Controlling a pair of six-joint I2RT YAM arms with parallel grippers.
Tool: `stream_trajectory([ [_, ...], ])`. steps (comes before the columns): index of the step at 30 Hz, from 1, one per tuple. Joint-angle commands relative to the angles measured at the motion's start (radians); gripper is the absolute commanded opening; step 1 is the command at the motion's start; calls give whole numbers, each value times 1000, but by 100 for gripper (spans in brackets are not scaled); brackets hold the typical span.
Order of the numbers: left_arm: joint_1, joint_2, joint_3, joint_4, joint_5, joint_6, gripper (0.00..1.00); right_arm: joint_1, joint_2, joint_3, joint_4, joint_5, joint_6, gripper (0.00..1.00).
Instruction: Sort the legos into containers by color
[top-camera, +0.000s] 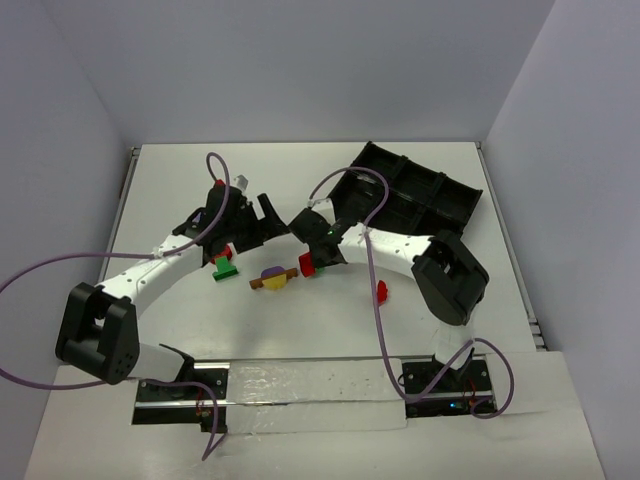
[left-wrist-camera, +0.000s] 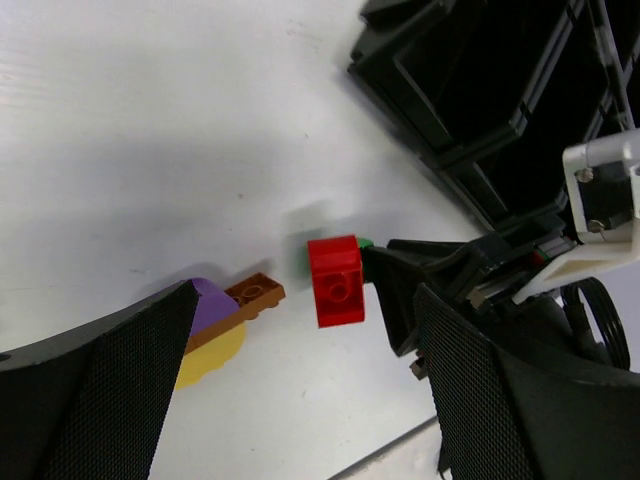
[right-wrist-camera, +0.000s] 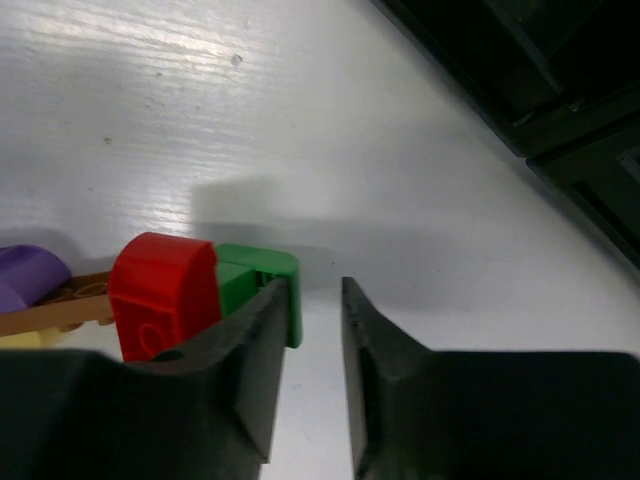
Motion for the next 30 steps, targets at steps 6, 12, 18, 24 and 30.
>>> stream_trajectory([
  [6,6,-3,48,-63,-55,40,98,-3,-65,41,-31,57,11,50],
  [12,6,-7,56,-71,-64,52,98,-38,-379,-129,-40,109,27,74],
  [18,6,4,68,-54,-56,53,98,-141,-640,-380,-58,65,83,78],
  [24,5,26,82,-52,-40,53,98,-191,-708,-503,-70,37,124,79],
  [30,5,17,77,-51,-34,56,98,-232,-676,-605,3,-28,138,84],
])
